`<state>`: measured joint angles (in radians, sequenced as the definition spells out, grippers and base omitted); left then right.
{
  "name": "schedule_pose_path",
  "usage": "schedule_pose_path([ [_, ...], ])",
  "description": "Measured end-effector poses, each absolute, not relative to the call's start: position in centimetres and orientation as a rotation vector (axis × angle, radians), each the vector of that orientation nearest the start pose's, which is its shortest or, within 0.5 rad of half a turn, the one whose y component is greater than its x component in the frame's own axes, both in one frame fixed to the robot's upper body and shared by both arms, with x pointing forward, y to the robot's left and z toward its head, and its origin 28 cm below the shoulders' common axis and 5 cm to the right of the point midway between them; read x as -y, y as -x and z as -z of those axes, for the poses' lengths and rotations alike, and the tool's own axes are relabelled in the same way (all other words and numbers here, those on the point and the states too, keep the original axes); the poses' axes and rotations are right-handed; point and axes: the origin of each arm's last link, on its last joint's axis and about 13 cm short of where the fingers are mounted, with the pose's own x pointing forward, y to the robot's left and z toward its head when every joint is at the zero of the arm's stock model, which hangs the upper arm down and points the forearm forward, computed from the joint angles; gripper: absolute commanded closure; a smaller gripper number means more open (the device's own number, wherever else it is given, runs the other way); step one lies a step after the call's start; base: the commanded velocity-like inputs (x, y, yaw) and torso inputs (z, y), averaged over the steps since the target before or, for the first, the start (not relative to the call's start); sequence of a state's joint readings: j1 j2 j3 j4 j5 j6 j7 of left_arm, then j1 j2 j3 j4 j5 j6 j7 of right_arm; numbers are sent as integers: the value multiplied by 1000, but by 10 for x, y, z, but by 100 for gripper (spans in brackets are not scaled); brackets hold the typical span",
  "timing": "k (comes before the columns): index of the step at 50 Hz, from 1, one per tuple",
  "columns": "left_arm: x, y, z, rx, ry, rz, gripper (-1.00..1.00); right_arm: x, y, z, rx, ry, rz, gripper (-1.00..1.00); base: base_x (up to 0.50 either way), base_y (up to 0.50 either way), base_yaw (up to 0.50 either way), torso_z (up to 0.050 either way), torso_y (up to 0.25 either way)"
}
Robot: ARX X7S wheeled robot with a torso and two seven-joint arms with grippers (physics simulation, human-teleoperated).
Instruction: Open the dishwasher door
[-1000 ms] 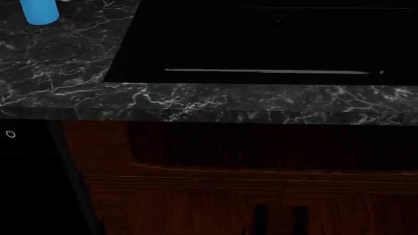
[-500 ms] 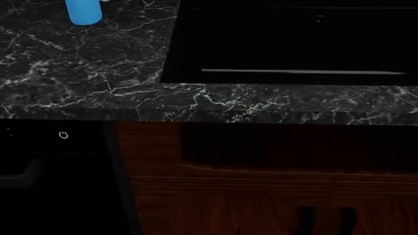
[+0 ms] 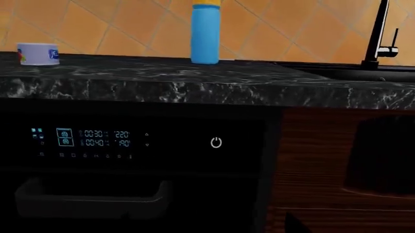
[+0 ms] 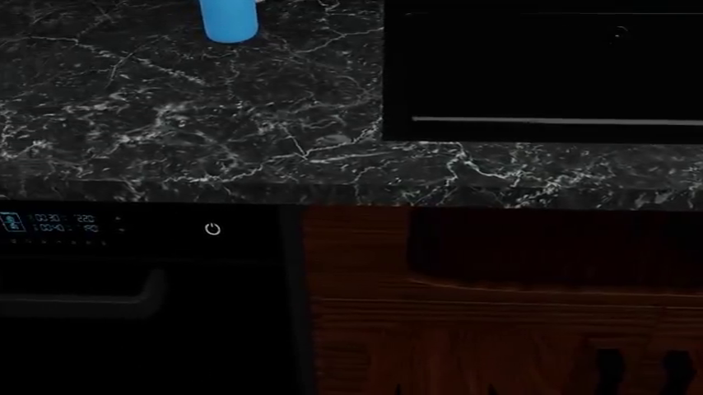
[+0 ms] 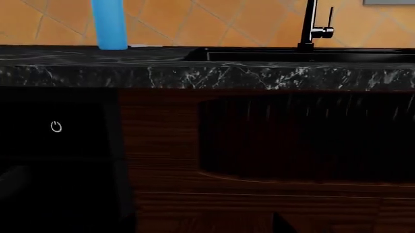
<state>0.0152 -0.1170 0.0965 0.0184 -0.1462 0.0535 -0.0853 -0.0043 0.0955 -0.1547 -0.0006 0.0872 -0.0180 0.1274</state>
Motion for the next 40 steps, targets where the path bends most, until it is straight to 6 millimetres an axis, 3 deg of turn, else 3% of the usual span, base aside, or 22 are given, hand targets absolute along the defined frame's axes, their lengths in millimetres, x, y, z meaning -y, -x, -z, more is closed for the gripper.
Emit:
schedule_pose_path([
  [20,-214,-206,-15,50,39,16,-100,88,-206,-11,3,3,-24,-100,0,423,0,0,0],
  [29,-214,-207,-14,52,41,19,-100,89,-206,-13,10,-6,-16,-100,0,17,0,0,0],
  [40,-213,-208,-14,37,80,2,-100,90,-205,-14,19,-6,1,-100,0,0,0,-48,0],
])
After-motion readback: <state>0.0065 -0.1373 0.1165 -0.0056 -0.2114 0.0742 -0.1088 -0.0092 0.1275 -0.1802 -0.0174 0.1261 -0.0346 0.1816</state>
